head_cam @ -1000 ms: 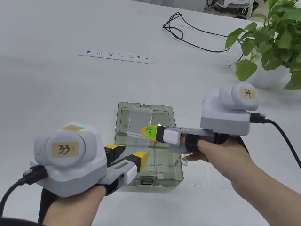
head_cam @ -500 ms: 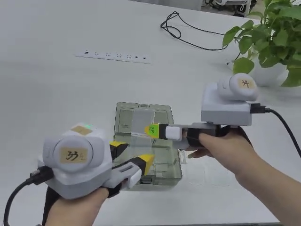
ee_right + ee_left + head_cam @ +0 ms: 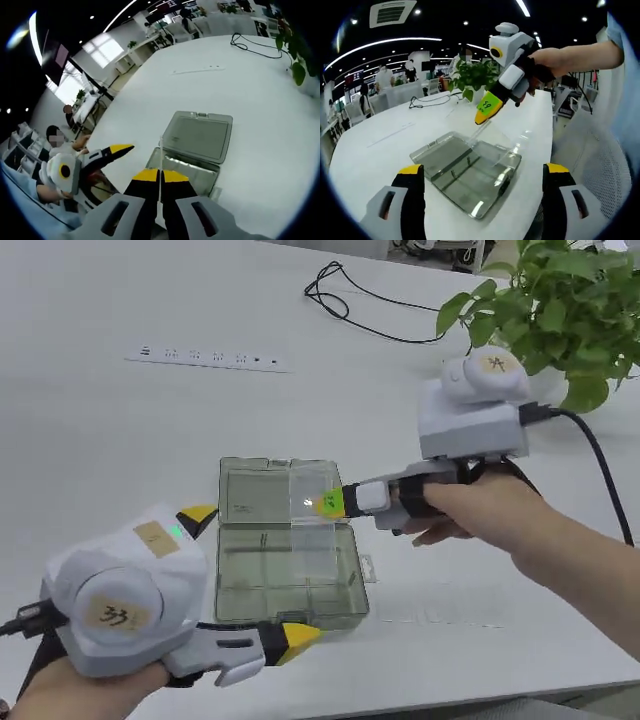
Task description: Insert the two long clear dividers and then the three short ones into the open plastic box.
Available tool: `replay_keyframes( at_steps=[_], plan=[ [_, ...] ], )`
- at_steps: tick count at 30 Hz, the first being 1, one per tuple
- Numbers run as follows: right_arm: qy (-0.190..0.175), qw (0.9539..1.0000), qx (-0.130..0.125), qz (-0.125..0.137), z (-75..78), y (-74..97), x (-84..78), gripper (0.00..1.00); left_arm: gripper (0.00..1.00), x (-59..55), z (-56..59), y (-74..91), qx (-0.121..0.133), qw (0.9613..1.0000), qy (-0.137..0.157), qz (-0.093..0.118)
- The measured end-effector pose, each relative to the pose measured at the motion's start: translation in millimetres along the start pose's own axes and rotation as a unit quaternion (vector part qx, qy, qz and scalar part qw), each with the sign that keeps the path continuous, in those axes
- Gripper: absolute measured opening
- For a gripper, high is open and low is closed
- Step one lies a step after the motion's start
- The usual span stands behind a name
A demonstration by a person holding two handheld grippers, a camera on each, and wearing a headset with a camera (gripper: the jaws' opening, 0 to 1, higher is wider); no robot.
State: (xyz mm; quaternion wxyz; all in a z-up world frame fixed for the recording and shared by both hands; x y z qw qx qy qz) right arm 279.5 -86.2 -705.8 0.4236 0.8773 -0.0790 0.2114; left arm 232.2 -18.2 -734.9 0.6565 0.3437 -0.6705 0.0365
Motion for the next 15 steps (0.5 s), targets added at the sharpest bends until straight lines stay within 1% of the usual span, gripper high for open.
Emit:
replay_keyframes(
  at_steps=[1,2,3,5,6,7,8,10,11,12,13,14,15],
  plan=[
    [-0.004,1.0,-0.003,-0.006,0.4,-0.1,0.2,0.01,1.0,-1.5,0.5,0.5,-0.004,1.0,0.001,0.001],
    [-0.013,0.9998,-0.005,-0.014,1.3,0.5,0.1,0.01,1.0,-1.8,2.1,1.1,-0.012,0.9999,-0.006,0.004],
    [-0.029,0.9993,-0.003,-0.025,0.7,0.6,0.1,0.01,1.0,-2.2,1.9,2.3,-0.011,0.9998,-0.013,0.007],
    [-0.04,0.9983,-0.015,-0.039,2.1,0.9,-0.3,0.02,1.0,-7.1,2.1,2.4,-0.015,0.9996,-0.022,0.0],
    [-0.039,0.9983,-0.017,-0.04,5.8,-0.2,5.7,0.02,1.0,-10.0,2.2,2.3,-0.018,0.9995,-0.027,-0.003],
    [-0.05,0.9973,-0.022,-0.049,7.6,0.0,7.6,0.02,1.0,-10.8,1.8,2.5,-0.018,0.9995,-0.025,-0.002],
    [-0.055,0.997,-0.02,-0.05,7.3,-0.4,8.9,0.02,1.0,-11.3,1.3,2.9,-0.018,0.9996,-0.023,-0.001],
    [-0.09,0.9936,-0.021,-0.065,9.2,-0.6,10.8,0.02,1.0,-12.0,1.2,3.5,-0.019,0.9997,-0.018,0.003],
    [-0.099,0.9923,-0.026,-0.07,11.3,-0.9,11.4,0.02,1.0,-12.5,1.1,3.6,-0.019,0.9997,-0.017,0.004],
    [-0.097,0.9921,-0.032,-0.073,11.7,-0.7,10.6,0.02,1.0,-13.0,1.4,3.6,-0.019,0.9997,-0.017,0.005],
    [-0.094,0.9908,-0.048,-0.084,15.5,-0.6,8.7,0.02,0.99,-13.6,2.3,3.5,-0.022,0.9996,-0.016,0.005],
    [-0.089,0.9902,-0.057,-0.092,17.5,-0.9,7.0,0.02,0.99,-14.4,2.6,3.4,-0.021,0.9997,-0.014,0.006],
    [-0.094,0.9875,-0.07,-0.106,21.0,-1.3,3.9,0.02,0.98,-14.8,2.8,3.7,-0.021,0.9997,-0.013,0.008]
  ],
)
Point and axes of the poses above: the centre of the closed fingertips' face, and the gripper's own axes: y roughly backward along the fingers, z roughly to its right, x roughly out of its top, the point moved 2 cm from there along y, roughly backward along the fingers, and after that the axes turned 8 degrees about -y, right-handed, at the moved point
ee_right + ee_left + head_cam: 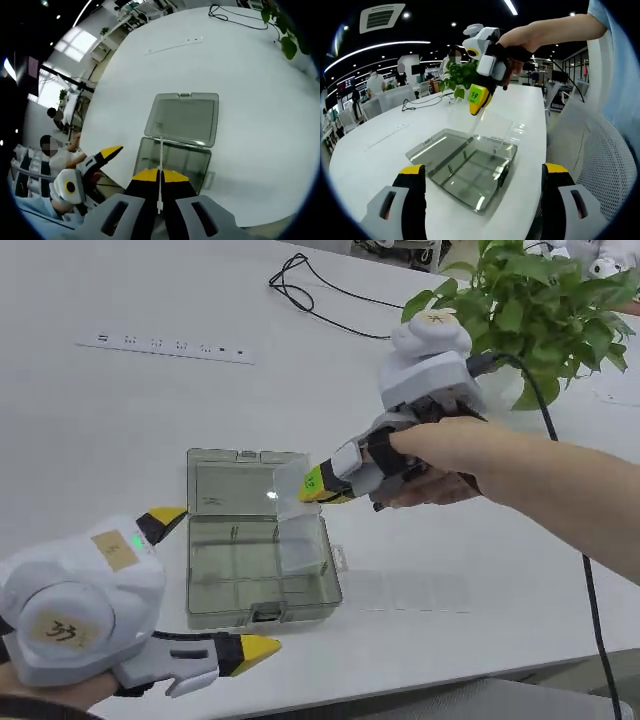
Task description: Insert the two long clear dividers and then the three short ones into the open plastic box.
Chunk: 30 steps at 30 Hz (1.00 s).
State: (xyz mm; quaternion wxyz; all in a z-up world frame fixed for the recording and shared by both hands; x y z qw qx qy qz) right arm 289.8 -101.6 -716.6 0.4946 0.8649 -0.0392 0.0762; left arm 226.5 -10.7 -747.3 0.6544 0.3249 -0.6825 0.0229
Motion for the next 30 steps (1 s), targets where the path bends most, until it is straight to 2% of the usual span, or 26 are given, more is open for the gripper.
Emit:
replay_keyframes(
  at_steps=[8,10,13,16,23,27,30],
  plan=[
    [-0.047,0.9965,-0.033,-0.062,10.4,-13.9,-4.5,0.02,0.96,-2.8,0.2,0.1,-0.006,0.9999,0.004,0.008],
    [-0.058,0.9952,-0.04,-0.067,14.2,-18.0,-0.9,0.02,0.95,-4.4,-0.9,0.4,-0.006,0.9999,0.006,0.01],
    [-0.092,0.9909,-0.048,-0.086,20.5,-23.7,2.0,0.02,0.95,-7.0,-2.6,1.7,-0.003,0.9999,0.01,0.01],
    [-0.102,0.9875,-0.063,-0.102,26.9,-28.9,-0.3,0.02,0.94,-10.4,-4.0,4.1,0.0,0.9998,0.016,0.011],
    [-0.11,0.9843,-0.075,-0.116,33.1,-38.5,-2.5,0.02,0.93,-15.2,-3.9,6.6,0.005,0.9996,0.026,0.009],
    [-0.108,0.9833,-0.084,-0.12,30.2,-40.4,-12.8,0.02,0.92,-17.4,-2.7,7.6,0.005,0.9996,0.028,0.008],
    [-0.114,0.9831,-0.081,-0.119,33.2,-43.9,-6.5,0.02,0.91,-17.6,-2.3,8.1,0.007,0.9994,0.032,0.011]
  ],
)
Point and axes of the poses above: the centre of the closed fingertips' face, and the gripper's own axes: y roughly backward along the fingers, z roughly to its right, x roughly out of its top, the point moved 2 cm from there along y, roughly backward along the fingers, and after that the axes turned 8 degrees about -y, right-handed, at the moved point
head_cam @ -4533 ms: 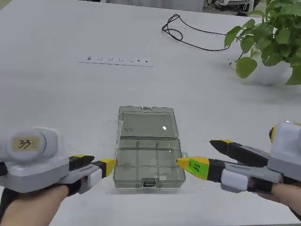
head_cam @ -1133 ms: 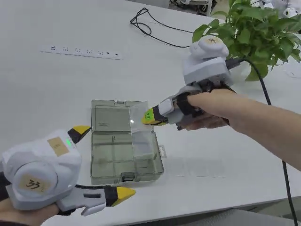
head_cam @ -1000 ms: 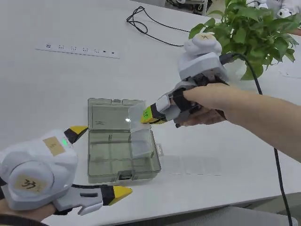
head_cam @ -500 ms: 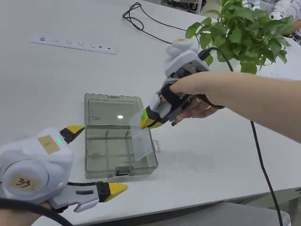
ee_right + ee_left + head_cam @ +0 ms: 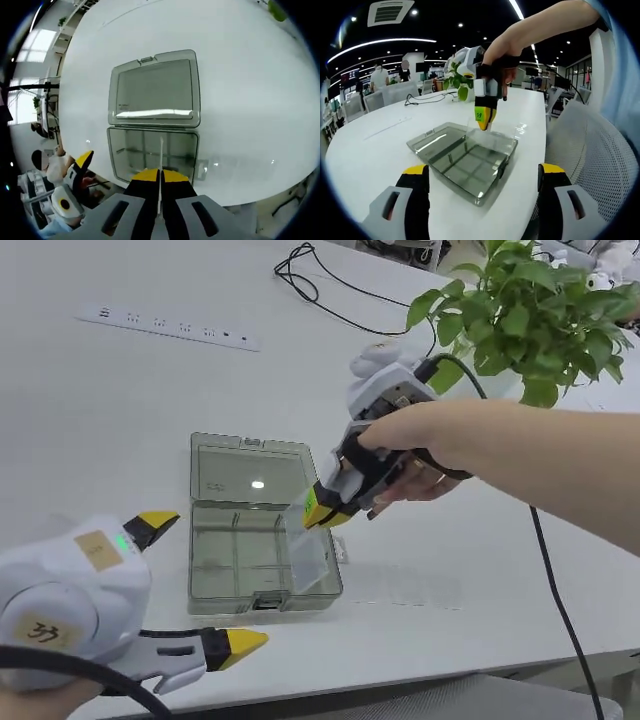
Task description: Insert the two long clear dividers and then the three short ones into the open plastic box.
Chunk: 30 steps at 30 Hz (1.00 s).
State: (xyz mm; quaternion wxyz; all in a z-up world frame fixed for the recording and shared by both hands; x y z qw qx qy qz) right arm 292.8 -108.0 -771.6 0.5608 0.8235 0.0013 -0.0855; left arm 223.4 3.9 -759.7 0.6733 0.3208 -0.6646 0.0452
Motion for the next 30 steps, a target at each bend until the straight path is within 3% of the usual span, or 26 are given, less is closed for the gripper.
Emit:
replay_keyframes(
  at_steps=[1,4,6,10,14,26,30],
  plan=[
    [0.002,1.0,-0.002,0.0,-2.5,-1.1,-6.8,0.02,0.91,-0.7,0.3,-0.1,0.0,1.0,0.001,-0.001],
    [0.003,1.0,-0.006,0.0,-0.1,-2.7,-3.2,0.02,0.9,-1.8,1.2,-0.1,-0.001,1.0,0.003,-0.001],
    [0.002,1.0,-0.008,0.0,-1.6,-3.5,-9.7,0.02,0.9,-2.2,1.6,0.1,0.0,1.0,0.004,0.0],
    [0.004,0.9999,-0.012,-0.003,3.9,-6.4,0.9,0.02,0.9,-4.6,1.0,0.3,0.002,1.0,0.008,-0.001],
    [0.008,0.9998,-0.016,-0.004,-0.7,-7.4,-12.0,0.02,0.89,-5.4,1.1,1.4,0.002,0.9999,0.012,-0.001],
    [0.019,0.9996,-0.018,-0.011,5.1,-8.6,8.7,0.02,0.87,-8.2,1.5,0.4,0.0,0.9999,0.017,-0.002],
    [0.019,0.9996,-0.02,-0.011,2.3,-10.4,1.6,0.02,0.87,-9.0,2.2,1.0,0.0,0.9998,0.018,-0.002]
  ],
)
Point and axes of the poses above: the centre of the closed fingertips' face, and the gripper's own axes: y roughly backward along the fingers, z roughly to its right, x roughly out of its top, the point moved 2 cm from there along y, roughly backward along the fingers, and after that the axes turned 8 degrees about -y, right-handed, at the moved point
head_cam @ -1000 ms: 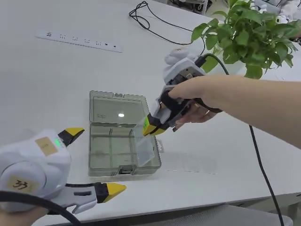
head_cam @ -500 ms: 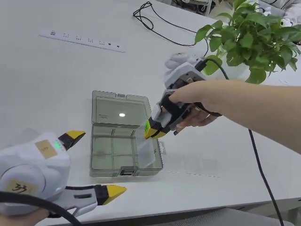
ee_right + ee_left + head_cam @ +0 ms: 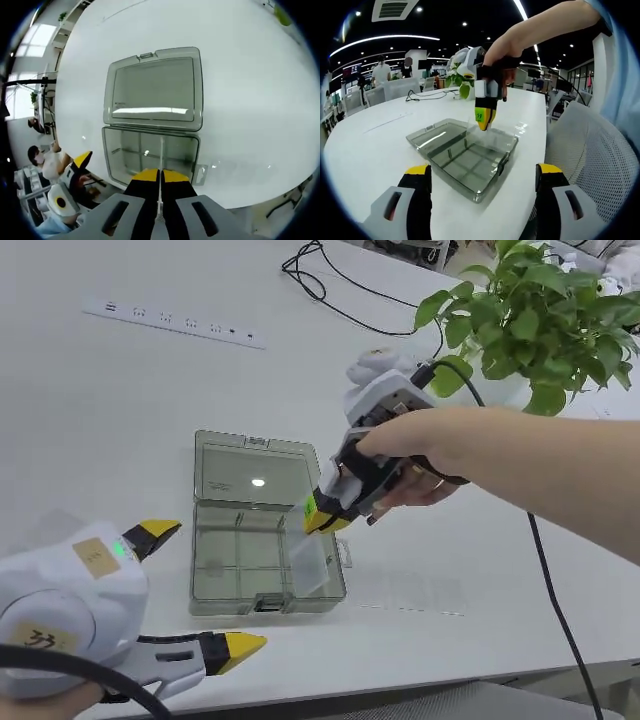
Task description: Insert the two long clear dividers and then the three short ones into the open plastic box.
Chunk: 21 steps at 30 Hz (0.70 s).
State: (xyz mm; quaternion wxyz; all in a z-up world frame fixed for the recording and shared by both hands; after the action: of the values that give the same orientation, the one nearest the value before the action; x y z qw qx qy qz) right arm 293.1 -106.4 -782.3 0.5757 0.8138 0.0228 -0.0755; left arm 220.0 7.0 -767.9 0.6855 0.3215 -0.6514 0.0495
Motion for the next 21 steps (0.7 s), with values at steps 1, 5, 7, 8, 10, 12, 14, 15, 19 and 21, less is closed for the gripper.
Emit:
replay_keyframes(
  at_steps=[1,5,7,8,10,12,14,15,19,21],
  plan=[
    [0.001,1.0,-0.002,0.0,0.6,-0.8,1.5,0.02,0.87,-0.5,0.1,0.3,0.0,1.0,0.0,-0.001],
    [-0.003,1.0,-0.004,-0.001,-4.0,-0.4,-8.8,0.02,0.87,-2.2,-1.0,1.3,0.002,1.0,0.001,-0.001],
    [0.0,1.0,-0.006,-0.002,-7.1,0.5,-13.7,0.02,0.86,-2.5,-1.9,1.7,0.003,1.0,0.001,-0.002],
    [-0.002,1.0,-0.006,-0.002,-8.1,1.1,-15.2,0.02,0.86,-2.6,-2.4,1.7,0.004,1.0,0.001,-0.001],
    [-0.002,1.0,-0.009,-0.004,-9.7,1.7,-18.7,0.02,0.86,-2.6,-1.9,1.6,0.003,1.0,0.002,-0.002],
    [-0.002,1.0,-0.009,-0.005,-10.6,1.8,-19.7,0.02,0.86,-2.4,-1.8,1.5,0.003,1.0,0.002,-0.001],
    [0.001,0.9999,-0.012,-0.005,-7.7,1.3,-13.5,0.02,0.86,-2.2,-1.7,1.5,0.003,1.0,0.003,0.0],
    [-0.002,1.0,-0.007,-0.006,-7.2,0.9,-8.9,0.02,0.86,-2.4,-1.7,1.5,0.004,1.0,0.002,0.0],
    [0.0,0.9999,-0.01,-0.007,-5.0,0.2,-5.7,0.02,0.85,-3.7,-0.6,1.3,0.001,1.0,0.003,-0.003],
    [0.0,0.9999,-0.013,-0.007,-3.4,-0.5,-3.4,0.02,0.85,-4.7,-0.6,1.3,0.001,1.0,0.003,-0.004]
  ],
)
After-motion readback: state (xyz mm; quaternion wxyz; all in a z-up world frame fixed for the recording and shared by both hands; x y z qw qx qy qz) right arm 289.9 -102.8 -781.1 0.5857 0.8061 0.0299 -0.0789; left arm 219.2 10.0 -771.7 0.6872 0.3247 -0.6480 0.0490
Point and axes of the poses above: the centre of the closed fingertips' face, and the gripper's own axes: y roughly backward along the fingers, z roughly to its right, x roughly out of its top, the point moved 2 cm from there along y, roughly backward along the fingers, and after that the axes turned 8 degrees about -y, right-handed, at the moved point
